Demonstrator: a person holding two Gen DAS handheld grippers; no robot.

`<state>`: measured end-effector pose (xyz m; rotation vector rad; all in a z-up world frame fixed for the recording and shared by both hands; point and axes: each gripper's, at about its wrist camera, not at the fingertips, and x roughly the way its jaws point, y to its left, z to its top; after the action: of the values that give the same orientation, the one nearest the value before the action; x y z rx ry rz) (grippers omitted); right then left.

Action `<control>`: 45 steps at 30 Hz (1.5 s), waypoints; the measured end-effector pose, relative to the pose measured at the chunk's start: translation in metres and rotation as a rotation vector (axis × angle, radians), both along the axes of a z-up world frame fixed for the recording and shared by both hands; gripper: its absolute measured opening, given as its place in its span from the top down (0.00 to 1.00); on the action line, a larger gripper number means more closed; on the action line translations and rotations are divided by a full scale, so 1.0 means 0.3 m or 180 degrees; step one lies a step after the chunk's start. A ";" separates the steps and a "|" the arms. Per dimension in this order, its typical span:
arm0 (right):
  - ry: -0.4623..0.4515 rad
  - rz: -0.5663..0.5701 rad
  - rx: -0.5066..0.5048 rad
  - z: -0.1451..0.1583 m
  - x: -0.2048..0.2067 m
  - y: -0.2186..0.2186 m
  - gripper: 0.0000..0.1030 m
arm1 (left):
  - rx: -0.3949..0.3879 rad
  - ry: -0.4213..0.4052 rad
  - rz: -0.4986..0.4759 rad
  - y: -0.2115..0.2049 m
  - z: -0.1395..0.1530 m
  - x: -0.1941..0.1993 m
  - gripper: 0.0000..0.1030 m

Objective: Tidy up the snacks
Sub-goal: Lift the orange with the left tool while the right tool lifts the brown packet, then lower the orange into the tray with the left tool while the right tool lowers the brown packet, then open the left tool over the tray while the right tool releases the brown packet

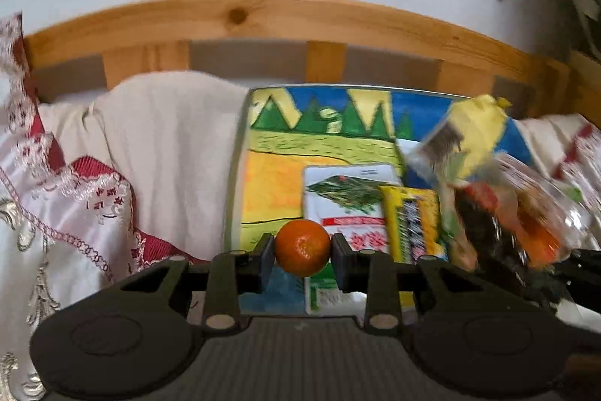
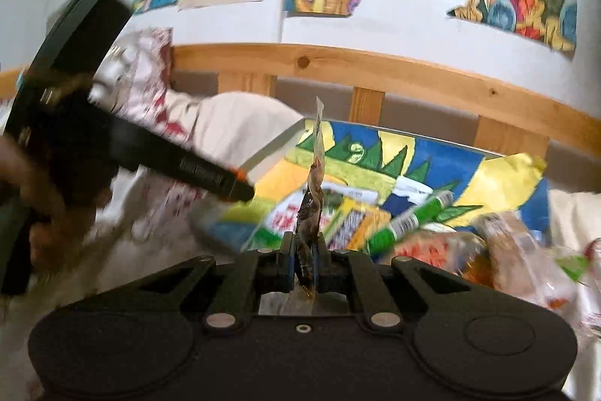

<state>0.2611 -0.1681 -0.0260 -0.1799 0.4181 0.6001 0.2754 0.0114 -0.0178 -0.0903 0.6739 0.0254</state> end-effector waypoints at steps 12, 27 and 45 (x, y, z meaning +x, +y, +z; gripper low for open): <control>0.0855 0.0001 0.0555 -0.039 0.305 0.042 0.92 | -0.0158 0.0202 0.0141 0.065 -0.083 0.052 0.66; 0.0898 -0.0015 0.0300 -0.060 0.303 0.085 0.82 | -0.0279 0.0385 0.0335 0.086 -0.113 0.063 0.65; 0.0340 -0.0309 0.0334 0.073 0.183 -0.030 0.36 | -0.0273 -0.0030 0.0315 0.062 0.001 -0.069 0.17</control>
<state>0.3159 -0.1770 -0.0041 -0.0270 0.4947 0.5363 0.2548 0.0299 -0.0174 -0.2061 0.6607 0.0913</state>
